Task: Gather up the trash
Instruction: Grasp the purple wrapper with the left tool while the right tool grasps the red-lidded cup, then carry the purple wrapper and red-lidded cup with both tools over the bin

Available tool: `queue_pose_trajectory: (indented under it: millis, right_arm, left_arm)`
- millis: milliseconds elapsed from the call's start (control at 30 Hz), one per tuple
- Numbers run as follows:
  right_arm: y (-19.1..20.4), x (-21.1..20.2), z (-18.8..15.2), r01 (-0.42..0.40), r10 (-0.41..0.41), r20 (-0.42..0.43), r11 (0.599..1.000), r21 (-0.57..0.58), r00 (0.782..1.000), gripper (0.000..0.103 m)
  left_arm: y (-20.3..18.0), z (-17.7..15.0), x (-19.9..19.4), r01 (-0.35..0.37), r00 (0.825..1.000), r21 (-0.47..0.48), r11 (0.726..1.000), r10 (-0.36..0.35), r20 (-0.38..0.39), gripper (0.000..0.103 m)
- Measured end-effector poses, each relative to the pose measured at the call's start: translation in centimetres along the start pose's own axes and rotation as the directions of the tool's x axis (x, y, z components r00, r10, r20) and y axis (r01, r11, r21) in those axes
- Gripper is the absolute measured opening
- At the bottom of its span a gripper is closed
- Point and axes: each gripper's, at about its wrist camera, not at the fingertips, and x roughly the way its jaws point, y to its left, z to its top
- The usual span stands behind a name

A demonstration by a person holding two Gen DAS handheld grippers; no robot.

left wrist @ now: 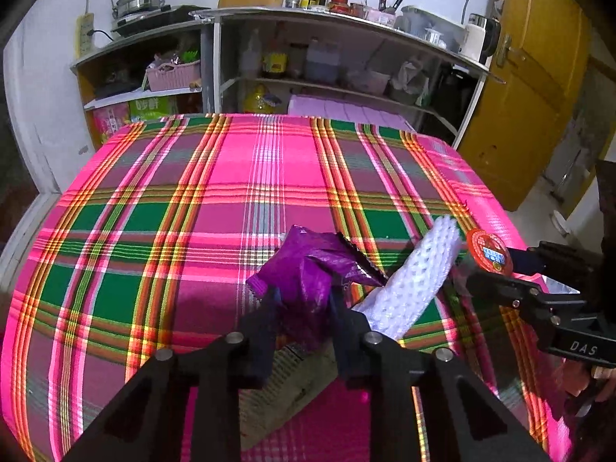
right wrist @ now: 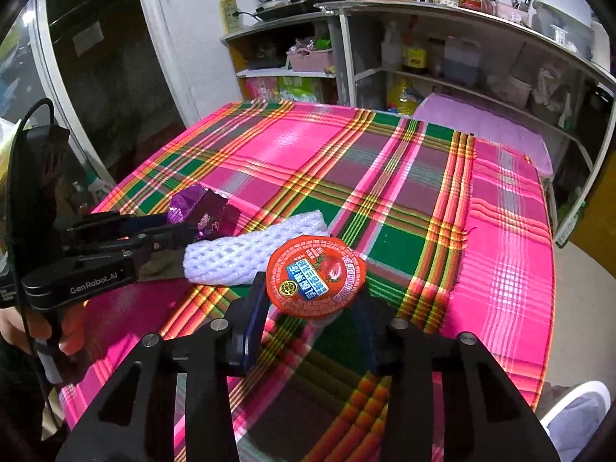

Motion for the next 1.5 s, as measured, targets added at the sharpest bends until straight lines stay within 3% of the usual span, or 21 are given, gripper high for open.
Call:
queue_pose_trajectory:
  millis: [300,667,1100,1500]
  right_arm:
    - [0.4,-3.7,-1.6,-0.017,0.016,0.042,1.000,0.012,0.999,0.042]
    - [0.6,-10.8,-5.0,0.007,-0.010,0.119,1.000,0.028,0.993,0.042]
    - [-1.5,-17.9,-9.8,0.059,-0.077,0.175,0.993,0.104,0.982,0.042]
    - [-5.7,-21.8,-13.3,0.115,-0.155,0.192,0.972,0.207,0.969,0.042]
  left_arm:
    - [-1.3,-1.0,-4.3,0.012,0.997,-0.019,1.000,-0.010,0.082,0.025]
    - [-7.2,-3.6,-10.3,0.069,0.983,-0.010,0.998,-0.066,0.169,0.025]
    - [-15.2,-6.7,-13.7,0.143,0.972,0.059,0.988,-0.151,0.180,0.025]
    - [-21.8,-7.6,-13.2,0.210,0.963,0.144,0.967,-0.230,0.140,0.025]
